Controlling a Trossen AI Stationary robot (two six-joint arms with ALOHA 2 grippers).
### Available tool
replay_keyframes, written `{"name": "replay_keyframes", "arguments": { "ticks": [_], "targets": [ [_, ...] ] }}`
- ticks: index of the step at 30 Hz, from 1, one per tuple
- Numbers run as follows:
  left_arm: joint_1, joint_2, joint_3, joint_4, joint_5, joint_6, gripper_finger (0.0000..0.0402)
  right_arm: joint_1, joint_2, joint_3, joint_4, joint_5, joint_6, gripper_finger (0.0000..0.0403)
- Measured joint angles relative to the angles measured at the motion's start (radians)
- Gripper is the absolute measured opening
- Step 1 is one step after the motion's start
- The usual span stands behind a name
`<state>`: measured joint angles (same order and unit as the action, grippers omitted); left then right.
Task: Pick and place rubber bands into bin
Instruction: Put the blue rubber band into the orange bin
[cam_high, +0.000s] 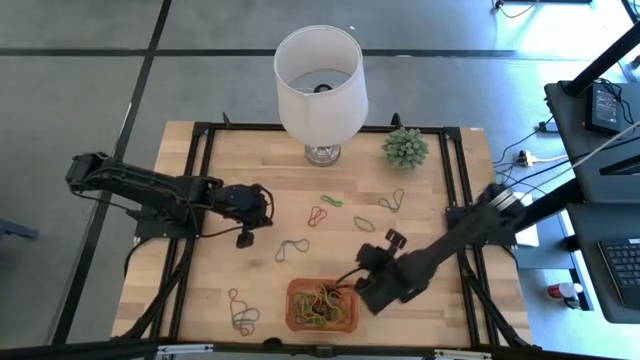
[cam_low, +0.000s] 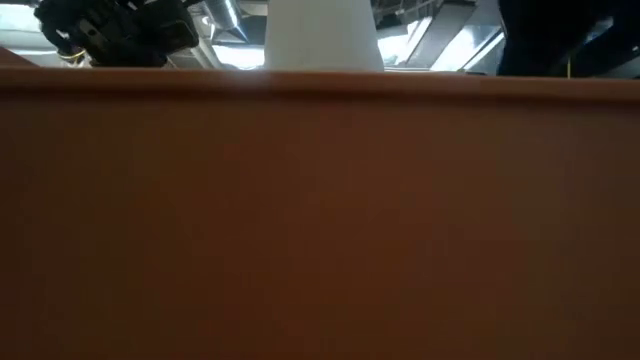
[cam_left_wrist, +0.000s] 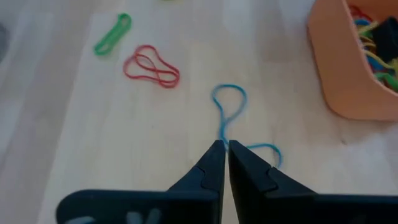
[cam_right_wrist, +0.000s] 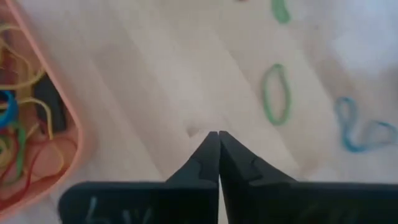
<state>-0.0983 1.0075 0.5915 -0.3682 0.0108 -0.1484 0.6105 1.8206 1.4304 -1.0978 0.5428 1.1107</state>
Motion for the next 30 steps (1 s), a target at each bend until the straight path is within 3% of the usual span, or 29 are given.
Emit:
{"name": "replay_keyframes", "arguments": {
  "ticks": [6,12,21,26,30],
  "targets": [
    [-0.129,0.087,0.153,-0.209,-0.128,-0.092,0.0003,-0.035,-0.306,-0.436,0.465,-0.114,-0.183,0.0003],
    [-0.267,0.259,0.347,-0.42,-0.2,-0.269,0.0002,-0.096,-0.582,-0.723,0.64,-0.146,-0.308,0.0002],
    [-0.438,0.525,0.527,-0.498,-0.162,-0.512,0.0018,-0.141,-0.891,-0.93,0.677,-0.175,-0.421,0.0002],
    [-0.499,0.618,0.563,-0.491,-0.099,-0.693,0.0057,-0.141,-0.984,-0.983,0.668,-0.207,-0.442,0.0002],
    [-0.555,0.675,0.566,-0.445,-0.039,-0.747,0.0094,-0.141,-1.02,-1.006,0.67,-0.209,-0.461,0.0002]
  ]
}}
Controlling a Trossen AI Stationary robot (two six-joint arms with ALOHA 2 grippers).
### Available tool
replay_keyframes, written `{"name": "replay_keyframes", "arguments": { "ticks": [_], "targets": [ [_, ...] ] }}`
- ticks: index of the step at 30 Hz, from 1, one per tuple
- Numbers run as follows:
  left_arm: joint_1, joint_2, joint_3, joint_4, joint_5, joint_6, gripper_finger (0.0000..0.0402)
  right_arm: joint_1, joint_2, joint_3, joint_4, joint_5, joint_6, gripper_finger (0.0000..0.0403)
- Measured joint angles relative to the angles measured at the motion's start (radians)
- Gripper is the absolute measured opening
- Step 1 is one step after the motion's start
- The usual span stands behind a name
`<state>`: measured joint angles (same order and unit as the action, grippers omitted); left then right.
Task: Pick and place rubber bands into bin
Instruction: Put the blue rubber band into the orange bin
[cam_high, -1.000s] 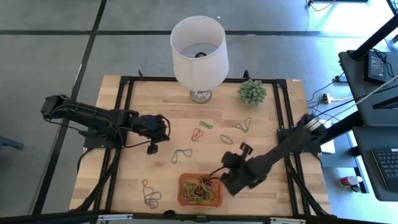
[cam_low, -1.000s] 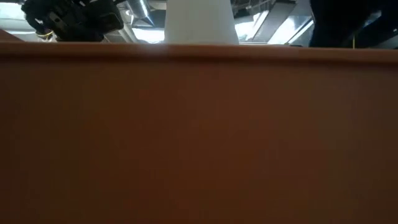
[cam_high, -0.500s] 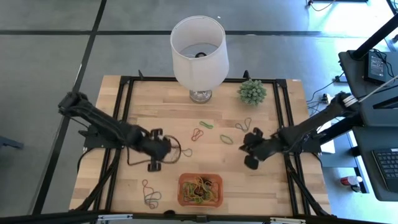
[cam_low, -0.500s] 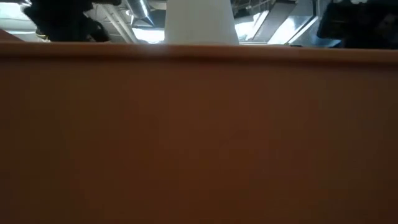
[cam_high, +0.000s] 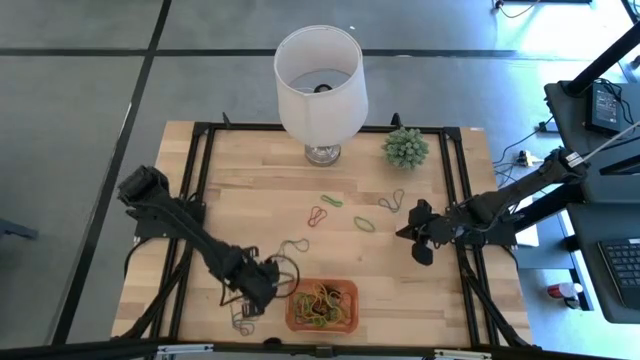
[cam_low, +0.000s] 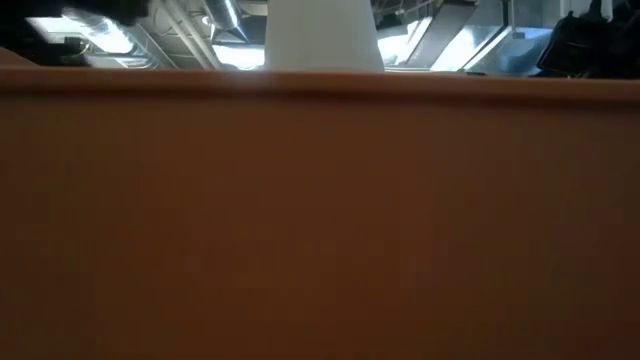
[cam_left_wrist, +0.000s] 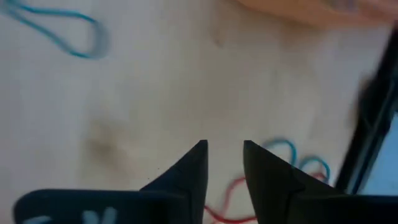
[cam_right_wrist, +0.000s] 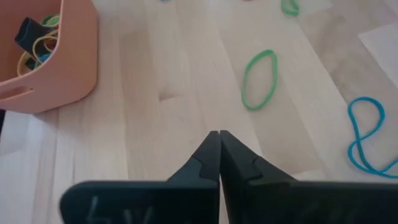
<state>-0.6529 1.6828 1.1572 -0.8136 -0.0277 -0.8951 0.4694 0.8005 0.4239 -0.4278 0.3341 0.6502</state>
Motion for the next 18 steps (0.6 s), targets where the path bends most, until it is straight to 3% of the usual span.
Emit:
{"name": "replay_keyframes", "arguments": {
  "ticks": [6,14,18],
  "targets": [
    [-0.101,0.084,0.0,0.106,0.052,0.049,0.012,0.0,-0.014,-0.006,-0.001,0.0,-0.005,0.0002],
    [-0.14,0.182,0.0,0.121,-0.001,0.045,0.0111,0.0,-0.013,-0.006,-0.001,0.001,-0.004,0.0002],
    [-0.139,0.234,0.006,0.113,0.032,0.101,0.0101,-0.003,-0.013,-0.006,0.002,0.003,0.001,0.0002]
  ]
}}
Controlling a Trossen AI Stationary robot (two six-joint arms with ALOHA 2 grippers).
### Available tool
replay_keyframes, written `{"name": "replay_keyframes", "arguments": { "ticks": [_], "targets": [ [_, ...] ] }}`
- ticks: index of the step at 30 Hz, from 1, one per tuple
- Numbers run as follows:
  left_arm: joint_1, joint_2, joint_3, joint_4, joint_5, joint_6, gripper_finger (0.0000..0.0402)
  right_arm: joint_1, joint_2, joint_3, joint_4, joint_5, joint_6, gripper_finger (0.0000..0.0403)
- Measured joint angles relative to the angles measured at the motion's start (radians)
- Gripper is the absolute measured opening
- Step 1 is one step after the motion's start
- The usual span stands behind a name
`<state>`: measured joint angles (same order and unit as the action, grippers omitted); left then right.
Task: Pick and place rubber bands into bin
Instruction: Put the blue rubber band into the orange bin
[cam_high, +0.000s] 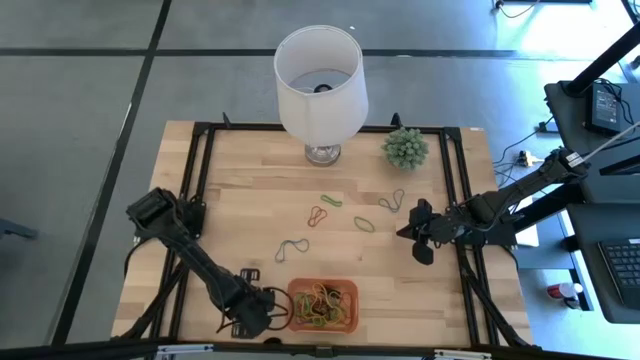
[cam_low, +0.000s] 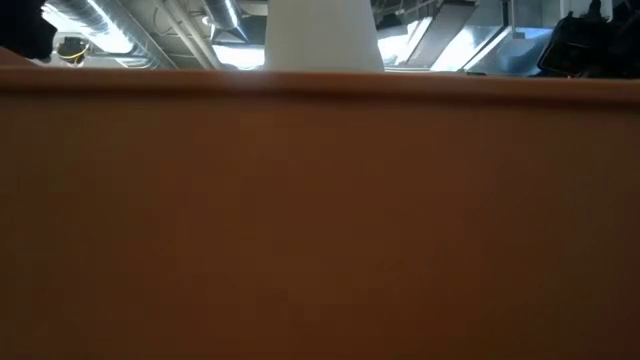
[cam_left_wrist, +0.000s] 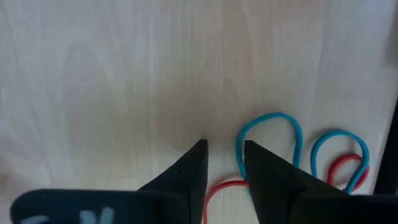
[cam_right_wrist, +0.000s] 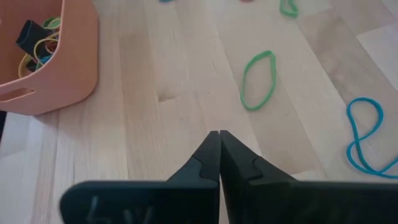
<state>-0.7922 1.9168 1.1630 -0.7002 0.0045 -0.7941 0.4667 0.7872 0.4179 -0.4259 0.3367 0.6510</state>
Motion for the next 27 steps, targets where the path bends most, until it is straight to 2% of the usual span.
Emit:
{"name": "replay_keyframes", "arguments": {
  "ticks": [3,6,8,13,19,27],
  "targets": [
    [-0.007,0.018,0.003,-0.01,-0.007,0.011,0.0078,0.0,0.0,0.0,0.0,0.001,0.003,0.0003],
    [-0.008,0.019,0.003,-0.017,-0.013,0.011,0.0028,0.0,0.0,0.0,0.001,0.001,0.024,0.0003],
    [-0.008,0.019,0.012,-0.033,-0.02,-0.003,0.001,0.0,0.0,0.0,0.002,0.002,0.025,0.0003],
    [-0.009,0.015,0.08,-0.156,-0.036,0.002,0.0002,0.0,0.0,0.0,0.004,0.002,0.021,0.0003],
    [0.0,-0.043,0.209,-0.415,-0.056,-0.02,0.0002,0.0,0.002,0.0,0.004,0.002,-0.016,0.0003],
    [0.001,-0.063,0.451,-0.775,-0.192,-0.035,0.0002,0.0,0.002,0.0,0.007,0.002,-0.032,0.0003]
  ]
}}
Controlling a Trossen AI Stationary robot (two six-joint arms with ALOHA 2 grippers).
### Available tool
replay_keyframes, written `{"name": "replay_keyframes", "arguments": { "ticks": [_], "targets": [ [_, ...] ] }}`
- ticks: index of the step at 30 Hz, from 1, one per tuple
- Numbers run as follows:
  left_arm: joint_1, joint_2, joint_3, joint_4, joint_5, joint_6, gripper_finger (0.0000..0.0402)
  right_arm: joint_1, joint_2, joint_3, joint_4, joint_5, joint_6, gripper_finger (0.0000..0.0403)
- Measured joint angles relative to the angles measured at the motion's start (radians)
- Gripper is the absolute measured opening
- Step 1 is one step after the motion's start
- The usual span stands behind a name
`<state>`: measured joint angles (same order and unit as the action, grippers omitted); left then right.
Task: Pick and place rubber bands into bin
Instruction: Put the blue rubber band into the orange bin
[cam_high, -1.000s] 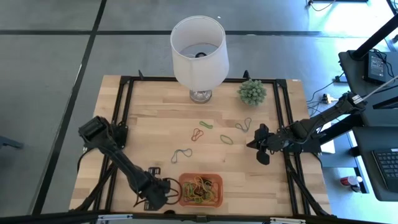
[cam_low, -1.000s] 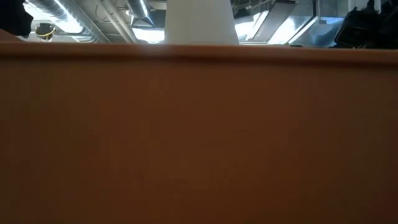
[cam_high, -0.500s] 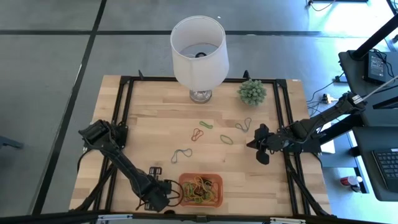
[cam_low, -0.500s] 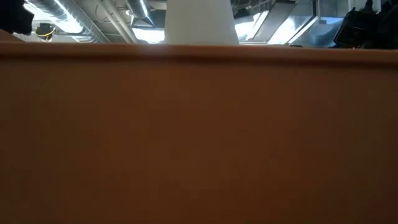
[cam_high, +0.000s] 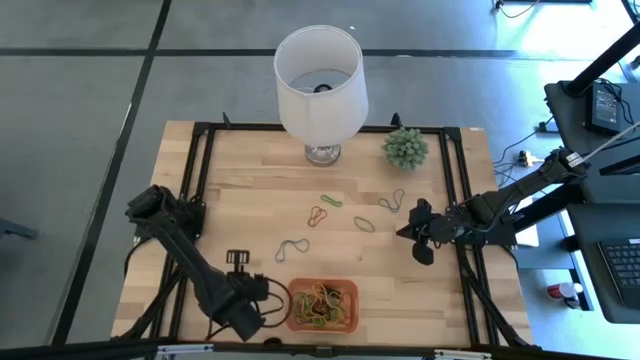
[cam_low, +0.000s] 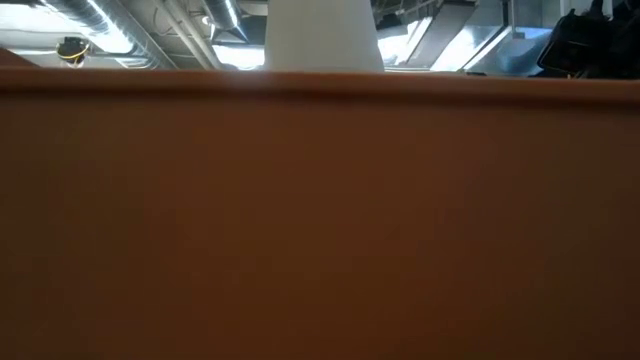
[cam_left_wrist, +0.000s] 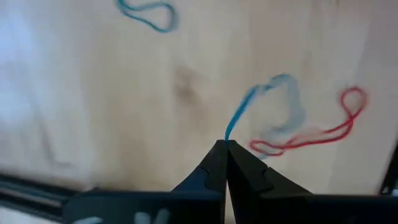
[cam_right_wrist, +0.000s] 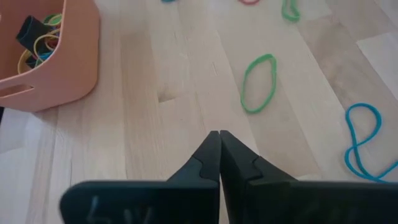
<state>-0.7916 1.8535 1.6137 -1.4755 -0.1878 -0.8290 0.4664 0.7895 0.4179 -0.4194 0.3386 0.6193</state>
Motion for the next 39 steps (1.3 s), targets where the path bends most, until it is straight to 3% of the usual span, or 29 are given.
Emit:
{"name": "replay_keyframes", "arguments": {
  "ticks": [3,12,20,28,33,39],
  "targets": [
    [0.001,-0.003,0.082,-0.105,-0.049,-0.019,0.0001,0.0,0.0,0.0,0.0,0.0,0.001,0.0003],
    [0.054,-0.057,0.162,-0.096,-0.188,0.08,0.0002,0.0,0.0,0.0,0.019,0.0,0.05,0.0003],
    [0.159,-0.057,0.267,-0.025,-0.187,0.35,0.0002,0.0,0.0,0.0,0.02,0.008,0.107,0.0003],
    [0.236,-0.053,0.291,0.354,-0.186,0.629,0.0002,0.0,0.0,0.0,0.02,0.008,0.094,0.0003],
    [0.262,-0.023,0.291,0.487,-0.146,0.66,0.0002,0.0,0.0,0.0,0.019,0.008,0.05,0.0003],
    [0.263,0.077,0.291,0.483,-0.025,0.658,0.0002,0.001,0.0,0.0,0.013,0.008,0.027,0.0003]
  ]
}}
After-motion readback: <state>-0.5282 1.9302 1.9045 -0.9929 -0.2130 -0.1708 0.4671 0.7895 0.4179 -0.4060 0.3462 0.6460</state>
